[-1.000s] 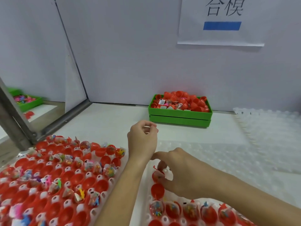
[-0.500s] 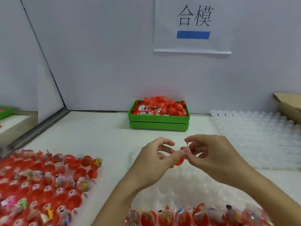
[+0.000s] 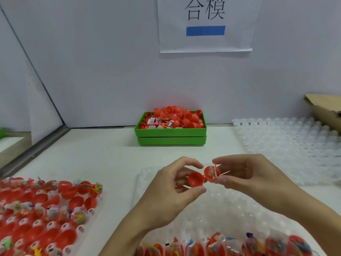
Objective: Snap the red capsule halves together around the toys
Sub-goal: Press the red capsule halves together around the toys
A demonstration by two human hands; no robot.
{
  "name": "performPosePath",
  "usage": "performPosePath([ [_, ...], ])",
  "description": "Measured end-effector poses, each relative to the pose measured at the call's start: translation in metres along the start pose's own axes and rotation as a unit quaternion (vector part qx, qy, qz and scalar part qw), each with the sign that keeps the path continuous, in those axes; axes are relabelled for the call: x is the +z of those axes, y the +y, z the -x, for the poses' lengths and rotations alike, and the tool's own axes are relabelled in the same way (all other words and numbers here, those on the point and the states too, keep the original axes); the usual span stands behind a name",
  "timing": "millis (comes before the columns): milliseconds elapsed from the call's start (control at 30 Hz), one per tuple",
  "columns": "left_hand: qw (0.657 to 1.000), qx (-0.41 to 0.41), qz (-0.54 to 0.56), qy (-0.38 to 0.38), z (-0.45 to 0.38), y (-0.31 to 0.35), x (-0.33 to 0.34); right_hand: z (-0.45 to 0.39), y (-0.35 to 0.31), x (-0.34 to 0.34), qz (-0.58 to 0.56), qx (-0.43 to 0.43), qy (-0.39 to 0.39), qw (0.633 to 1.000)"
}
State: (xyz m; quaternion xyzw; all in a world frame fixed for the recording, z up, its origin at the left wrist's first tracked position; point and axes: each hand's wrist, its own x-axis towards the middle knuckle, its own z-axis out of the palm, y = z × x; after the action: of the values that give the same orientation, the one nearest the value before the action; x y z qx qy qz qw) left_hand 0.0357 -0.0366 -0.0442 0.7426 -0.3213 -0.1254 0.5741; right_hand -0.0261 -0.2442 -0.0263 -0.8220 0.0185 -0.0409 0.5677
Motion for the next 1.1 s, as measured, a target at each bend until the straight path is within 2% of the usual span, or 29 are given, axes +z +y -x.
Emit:
performPosePath([
  [133, 0.999, 0.007, -0.034, -0.017, 0.001, -0.001, 0.005, 0.004, 0.005, 0.001, -0.067, 0.005, -0.018, 0.998],
  [467, 0.991, 0.062, -0.114, -0.026, 0.000, 0.002, 0.006, 0.007, 0.007, 0.005, -0.076, -0.043, -0.044, 0.995],
  [1100, 0.991, 0.064, -0.113, 0.003, 0.000, -0.005, 0.007, 0.008, 0.008, 0.008, -0.076, -0.019, -0.021, 0.997],
])
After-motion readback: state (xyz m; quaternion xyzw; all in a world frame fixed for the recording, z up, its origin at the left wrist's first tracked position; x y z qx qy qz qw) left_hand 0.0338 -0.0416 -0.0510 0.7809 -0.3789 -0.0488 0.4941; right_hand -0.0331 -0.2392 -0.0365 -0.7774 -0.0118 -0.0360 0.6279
